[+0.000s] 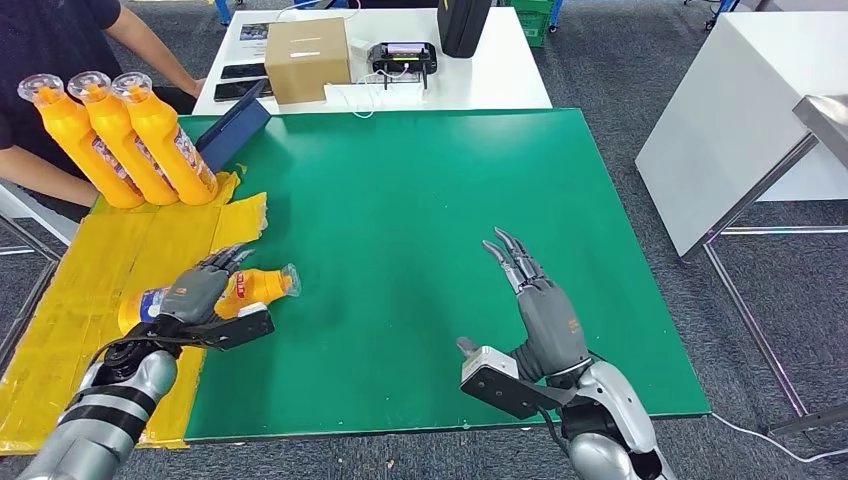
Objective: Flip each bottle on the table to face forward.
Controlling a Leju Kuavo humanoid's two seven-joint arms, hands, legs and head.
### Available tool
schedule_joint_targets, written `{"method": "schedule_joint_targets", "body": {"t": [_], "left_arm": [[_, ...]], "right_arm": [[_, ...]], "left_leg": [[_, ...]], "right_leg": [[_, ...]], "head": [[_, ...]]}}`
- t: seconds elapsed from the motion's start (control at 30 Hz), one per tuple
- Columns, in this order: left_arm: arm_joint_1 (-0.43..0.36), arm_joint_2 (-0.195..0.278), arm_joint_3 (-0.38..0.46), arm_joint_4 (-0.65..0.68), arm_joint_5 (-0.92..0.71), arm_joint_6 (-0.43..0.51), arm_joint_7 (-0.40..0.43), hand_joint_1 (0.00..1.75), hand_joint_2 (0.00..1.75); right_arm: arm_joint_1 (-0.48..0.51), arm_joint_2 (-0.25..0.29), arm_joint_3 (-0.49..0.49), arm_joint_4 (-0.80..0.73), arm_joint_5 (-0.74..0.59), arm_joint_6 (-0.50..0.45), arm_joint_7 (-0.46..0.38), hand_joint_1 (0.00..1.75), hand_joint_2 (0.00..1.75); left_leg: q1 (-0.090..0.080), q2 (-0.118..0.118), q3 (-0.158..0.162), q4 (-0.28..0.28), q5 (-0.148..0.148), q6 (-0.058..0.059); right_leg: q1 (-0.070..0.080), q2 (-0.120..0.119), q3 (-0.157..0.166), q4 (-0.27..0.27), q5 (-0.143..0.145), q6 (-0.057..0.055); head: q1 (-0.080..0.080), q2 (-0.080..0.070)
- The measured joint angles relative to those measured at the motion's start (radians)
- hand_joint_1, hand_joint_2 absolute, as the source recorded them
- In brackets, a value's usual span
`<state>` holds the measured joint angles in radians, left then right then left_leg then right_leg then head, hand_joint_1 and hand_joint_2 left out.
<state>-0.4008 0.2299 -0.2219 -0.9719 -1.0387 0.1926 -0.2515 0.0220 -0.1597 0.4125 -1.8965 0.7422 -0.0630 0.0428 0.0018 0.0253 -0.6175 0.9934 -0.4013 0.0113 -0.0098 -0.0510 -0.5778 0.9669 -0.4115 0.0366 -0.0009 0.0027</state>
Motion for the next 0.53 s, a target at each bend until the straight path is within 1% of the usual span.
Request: {"method": "schedule_joint_targets", "body": {"t": [0.03, 0.1, 0.17, 0.2, 0.27, 0.33, 0.4, 0.47, 0.53], "left_arm": [[0.025, -0.014, 0.021, -0.046, 0.041, 0.011, -0.009, 0.00, 0.00], [0.083, -0.056, 0.074, -0.162, 0.204, 0.000, -0.067, 0.00, 0.00], [0.139, -0.109, 0.133, -0.299, 0.420, -0.050, -0.142, 0.00, 0.00], [0.161, -0.136, 0.157, -0.367, 0.507, -0.084, -0.164, 0.00, 0.00], [0.194, -0.182, 0.186, -0.490, 0.632, -0.163, -0.171, 0.00, 0.00], [0.223, -0.218, 0.190, -0.595, 0.730, -0.253, -0.154, 0.00, 0.00], [0.250, -0.249, 0.174, -0.678, 0.800, -0.325, -0.130, 0.00, 0.00], [0.275, -0.273, 0.144, -0.734, 0.825, -0.356, -0.113, 0.00, 0.00], [0.291, -0.288, 0.116, -0.763, 0.827, -0.361, -0.105, 0.00, 0.00]], "right_arm": [[0.009, 0.002, -0.003, -0.002, -0.004, -0.008, -0.010, 0.00, 0.00], [0.036, 0.017, -0.015, -0.013, -0.042, -0.038, -0.061, 0.00, 0.00], [0.067, 0.046, -0.031, -0.032, -0.101, -0.081, -0.131, 0.00, 0.00], [0.080, 0.062, -0.039, -0.041, -0.121, -0.099, -0.158, 0.00, 0.00], [0.099, 0.090, -0.048, -0.057, -0.136, -0.127, -0.191, 0.00, 0.00], [0.119, 0.113, -0.053, -0.067, -0.139, -0.149, -0.212, 0.00, 0.00], [0.135, 0.137, -0.056, -0.073, -0.142, -0.169, -0.229, 0.00, 0.00], [0.145, 0.158, -0.056, -0.076, -0.144, -0.186, -0.240, 0.00, 0.00], [0.151, 0.171, -0.056, -0.076, -0.144, -0.195, -0.245, 0.00, 0.00]], "left_leg": [[0.000, 0.000, 0.000, 0.000, 0.000, 0.000], [0.000, 0.000, -0.001, 0.000, 0.000, 0.000], [0.000, 0.000, -0.001, 0.000, 0.000, 0.000], [0.000, 0.000, -0.002, 0.000, -0.001, 0.000], [0.000, 0.000, -0.002, 0.000, -0.001, 0.000], [0.000, 0.000, -0.002, 0.000, -0.001, 0.000], [0.000, 0.000, -0.002, 0.000, -0.001, 0.000], [0.000, 0.000, -0.002, 0.000, -0.001, 0.000], [0.000, 0.000, -0.002, 0.000, -0.001, 0.000]], "right_leg": [[0.000, 0.000, 0.000, 0.000, 0.000, 0.000], [0.000, 0.000, -0.001, 0.000, 0.000, 0.000], [0.000, 0.000, -0.001, 0.000, 0.000, 0.000], [0.000, 0.000, -0.001, 0.000, 0.000, 0.000], [0.000, 0.000, -0.002, 0.000, 0.000, 0.000], [0.000, 0.000, -0.002, 0.000, 0.000, 0.000], [0.000, 0.000, -0.002, 0.000, 0.000, 0.000], [0.000, 0.000, -0.001, 0.000, -0.001, 0.000], [0.000, 0.000, -0.001, 0.000, 0.000, 0.000]], "head": [[0.000, 0.000], [0.000, 0.000], [0.000, 0.000], [0.000, 0.000], [0.000, 0.000], [0.000, 0.000], [0.000, 0.000], [0.000, 0.000], [0.000, 0.000]]}}
